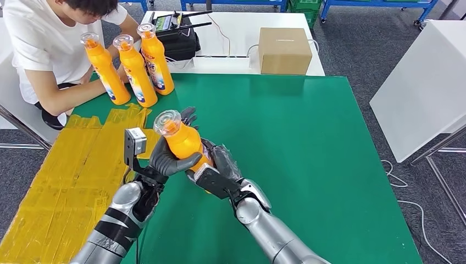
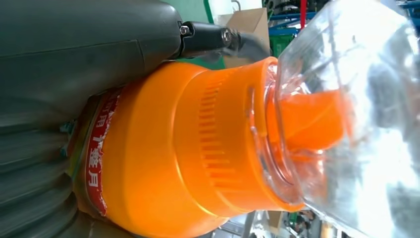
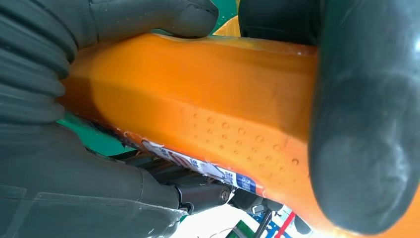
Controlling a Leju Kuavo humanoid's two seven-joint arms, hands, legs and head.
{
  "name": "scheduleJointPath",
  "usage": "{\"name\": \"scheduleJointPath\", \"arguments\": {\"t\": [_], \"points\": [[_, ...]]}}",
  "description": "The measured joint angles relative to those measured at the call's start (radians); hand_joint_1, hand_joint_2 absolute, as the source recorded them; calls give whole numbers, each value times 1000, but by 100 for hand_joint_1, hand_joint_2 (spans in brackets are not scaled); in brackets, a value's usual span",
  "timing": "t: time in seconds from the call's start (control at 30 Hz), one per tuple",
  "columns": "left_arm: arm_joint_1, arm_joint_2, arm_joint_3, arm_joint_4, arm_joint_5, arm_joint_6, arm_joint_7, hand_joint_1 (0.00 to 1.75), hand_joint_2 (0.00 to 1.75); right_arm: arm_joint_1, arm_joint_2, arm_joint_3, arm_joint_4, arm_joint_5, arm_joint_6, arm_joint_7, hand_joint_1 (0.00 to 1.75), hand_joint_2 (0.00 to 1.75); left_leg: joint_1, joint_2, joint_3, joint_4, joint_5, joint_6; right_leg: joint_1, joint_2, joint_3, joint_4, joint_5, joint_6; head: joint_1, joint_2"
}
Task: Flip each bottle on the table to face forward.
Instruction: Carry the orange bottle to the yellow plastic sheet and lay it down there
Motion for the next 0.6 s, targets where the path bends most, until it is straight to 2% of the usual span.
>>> {"name": "scheduleJointPath", "arguments": {"t": [0.6], "points": [[8,0,6,6,11,9,-5,175,175,-17,6,22,39,0,-10,1,175,175,0,0,0,0,0,0,0,0,0,0,0,0,0,0]]}}
